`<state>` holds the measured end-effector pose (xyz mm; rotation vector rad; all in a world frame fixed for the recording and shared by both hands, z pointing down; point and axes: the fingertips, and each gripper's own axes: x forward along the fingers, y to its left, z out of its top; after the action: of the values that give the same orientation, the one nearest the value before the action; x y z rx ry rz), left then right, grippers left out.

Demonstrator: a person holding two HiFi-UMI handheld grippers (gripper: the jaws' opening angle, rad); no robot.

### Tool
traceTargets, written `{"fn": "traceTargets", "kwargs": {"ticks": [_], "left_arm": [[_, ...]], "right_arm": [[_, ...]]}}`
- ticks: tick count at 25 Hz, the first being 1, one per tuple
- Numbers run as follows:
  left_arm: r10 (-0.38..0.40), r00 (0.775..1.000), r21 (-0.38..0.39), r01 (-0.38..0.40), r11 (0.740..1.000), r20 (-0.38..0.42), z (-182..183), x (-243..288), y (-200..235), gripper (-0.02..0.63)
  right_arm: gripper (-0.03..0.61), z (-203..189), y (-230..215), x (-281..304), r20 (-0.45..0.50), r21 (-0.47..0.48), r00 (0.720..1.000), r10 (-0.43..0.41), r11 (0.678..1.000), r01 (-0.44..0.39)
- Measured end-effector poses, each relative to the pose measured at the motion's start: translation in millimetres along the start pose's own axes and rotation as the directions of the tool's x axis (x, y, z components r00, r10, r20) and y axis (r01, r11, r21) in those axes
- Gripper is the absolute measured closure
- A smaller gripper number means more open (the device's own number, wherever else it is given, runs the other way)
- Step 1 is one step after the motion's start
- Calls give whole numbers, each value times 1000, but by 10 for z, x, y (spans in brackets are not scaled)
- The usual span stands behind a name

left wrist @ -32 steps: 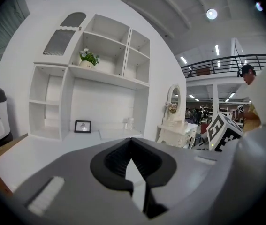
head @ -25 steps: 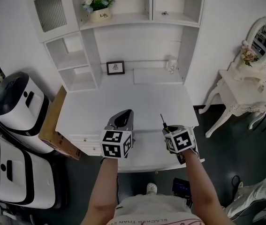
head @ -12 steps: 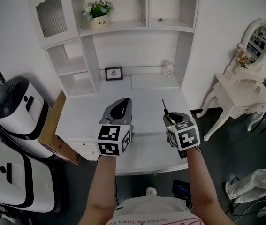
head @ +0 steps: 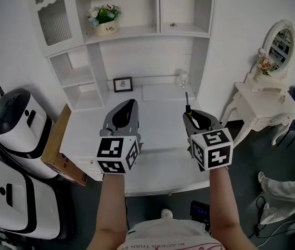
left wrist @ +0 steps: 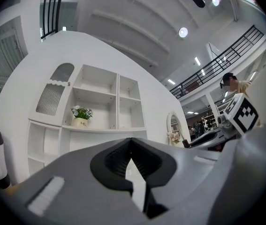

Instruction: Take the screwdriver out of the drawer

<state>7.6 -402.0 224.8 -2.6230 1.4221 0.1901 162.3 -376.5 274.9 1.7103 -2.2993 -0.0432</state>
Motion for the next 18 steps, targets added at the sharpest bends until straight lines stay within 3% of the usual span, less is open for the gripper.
{"fn": "traceTargets", "kwargs": {"ticks": [9,18], "left_arm": [[29,998,33,-32,999,61,271,-59,92,604],[33,995,51,-38,998,91,376,-70,106,604]], "right_arm": [[499,593,-127,-317,211,6,973,-94,995,95],[499,692,-149,-378,251,-13,962,-108,993,115]]}}
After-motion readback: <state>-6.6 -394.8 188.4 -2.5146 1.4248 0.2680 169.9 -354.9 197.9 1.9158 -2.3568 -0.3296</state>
